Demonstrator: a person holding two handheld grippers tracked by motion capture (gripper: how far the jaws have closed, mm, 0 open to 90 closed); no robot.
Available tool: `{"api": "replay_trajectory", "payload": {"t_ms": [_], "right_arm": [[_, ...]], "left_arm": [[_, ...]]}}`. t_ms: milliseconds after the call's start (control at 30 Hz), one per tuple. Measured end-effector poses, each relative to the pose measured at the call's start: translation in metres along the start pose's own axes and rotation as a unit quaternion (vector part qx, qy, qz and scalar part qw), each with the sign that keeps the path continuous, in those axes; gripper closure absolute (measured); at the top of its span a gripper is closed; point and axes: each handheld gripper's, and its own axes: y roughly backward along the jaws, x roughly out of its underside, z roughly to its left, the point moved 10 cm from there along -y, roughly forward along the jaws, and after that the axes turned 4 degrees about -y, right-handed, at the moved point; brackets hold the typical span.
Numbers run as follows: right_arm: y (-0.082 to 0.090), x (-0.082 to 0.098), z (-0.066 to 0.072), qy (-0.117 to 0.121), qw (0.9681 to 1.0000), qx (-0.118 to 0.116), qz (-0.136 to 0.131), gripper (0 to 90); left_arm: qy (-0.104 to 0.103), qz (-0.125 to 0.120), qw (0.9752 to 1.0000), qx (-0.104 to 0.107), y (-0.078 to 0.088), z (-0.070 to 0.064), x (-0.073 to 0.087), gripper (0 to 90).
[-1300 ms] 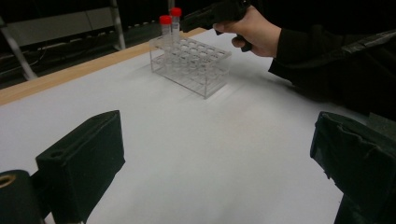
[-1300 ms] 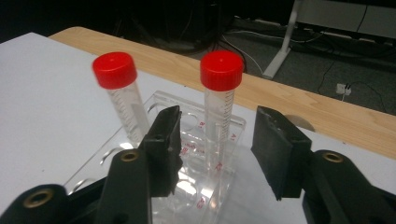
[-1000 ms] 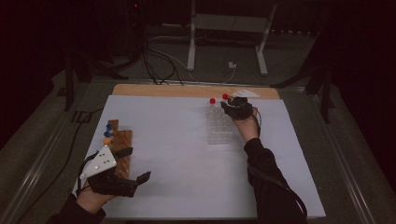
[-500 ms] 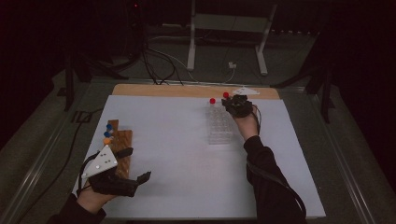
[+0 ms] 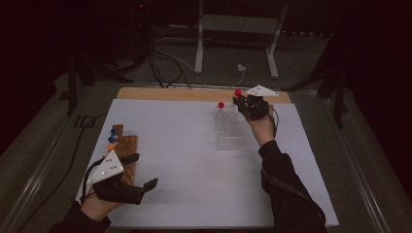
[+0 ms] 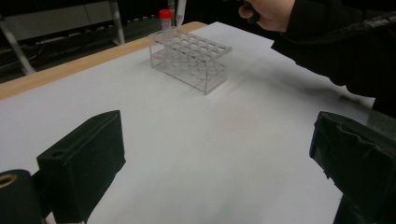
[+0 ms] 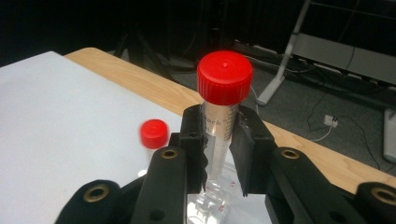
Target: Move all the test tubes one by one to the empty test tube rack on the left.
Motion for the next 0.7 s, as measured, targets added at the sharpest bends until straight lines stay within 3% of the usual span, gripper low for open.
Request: {"api": "replay_trajectory", "payload": {"t_ms": [333, 700], "right_arm": [[0.035, -0.007, 0.024, 0.012, 0.9996, -0.025, 0.006, 74.7], [0.081, -0.008, 0.063, 0.035, 0.9972, -0.066, -0.008, 74.7]], "left_arm": [[0.002, 0.009, 0.9999, 0.011, -0.008, -0.004, 0.000, 4.2], [-0.001, 0.014, 0.9996, 0.025, -0.022, -0.011, -0.010, 4.2]]}}
